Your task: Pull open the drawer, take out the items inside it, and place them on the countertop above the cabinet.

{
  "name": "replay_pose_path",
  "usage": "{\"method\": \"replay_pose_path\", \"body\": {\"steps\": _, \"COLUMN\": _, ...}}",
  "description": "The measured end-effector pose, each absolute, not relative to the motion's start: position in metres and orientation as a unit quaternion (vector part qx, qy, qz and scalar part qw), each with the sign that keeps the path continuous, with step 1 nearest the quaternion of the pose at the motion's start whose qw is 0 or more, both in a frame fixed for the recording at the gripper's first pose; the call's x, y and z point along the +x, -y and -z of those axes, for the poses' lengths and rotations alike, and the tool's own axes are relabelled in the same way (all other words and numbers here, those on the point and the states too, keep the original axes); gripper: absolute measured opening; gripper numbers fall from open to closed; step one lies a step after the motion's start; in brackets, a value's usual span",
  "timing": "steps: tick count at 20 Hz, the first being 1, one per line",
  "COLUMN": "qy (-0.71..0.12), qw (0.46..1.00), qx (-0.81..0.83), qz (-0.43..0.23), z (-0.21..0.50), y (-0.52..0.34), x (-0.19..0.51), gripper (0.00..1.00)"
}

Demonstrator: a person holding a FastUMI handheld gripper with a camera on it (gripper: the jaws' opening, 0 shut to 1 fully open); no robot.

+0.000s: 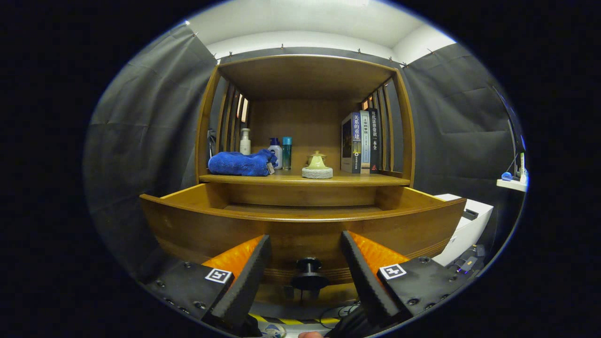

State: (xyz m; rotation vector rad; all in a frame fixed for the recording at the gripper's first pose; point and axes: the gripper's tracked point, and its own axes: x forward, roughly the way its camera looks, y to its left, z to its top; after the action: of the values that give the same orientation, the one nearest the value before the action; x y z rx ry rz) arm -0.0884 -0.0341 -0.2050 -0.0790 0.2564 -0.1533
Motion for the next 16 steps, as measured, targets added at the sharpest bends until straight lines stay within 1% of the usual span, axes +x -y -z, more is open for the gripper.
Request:
{"method": "replay_pose_path", "body": {"steps": 3, "qy": -0.131, "qw": 0.988, "qx": -0.038, "qz": 0.074, "z": 0.204, "y": 0.037, "x": -0.082, "gripper": 0.98}}
{"method": "replay_pose_path", "body": {"steps": 16, "qy": -0.130, "qw": 0.988, "qx": -0.034, "qz": 0.075, "z": 0.210, "y": 0.046, "x": -0.010, "gripper": 0.98}}
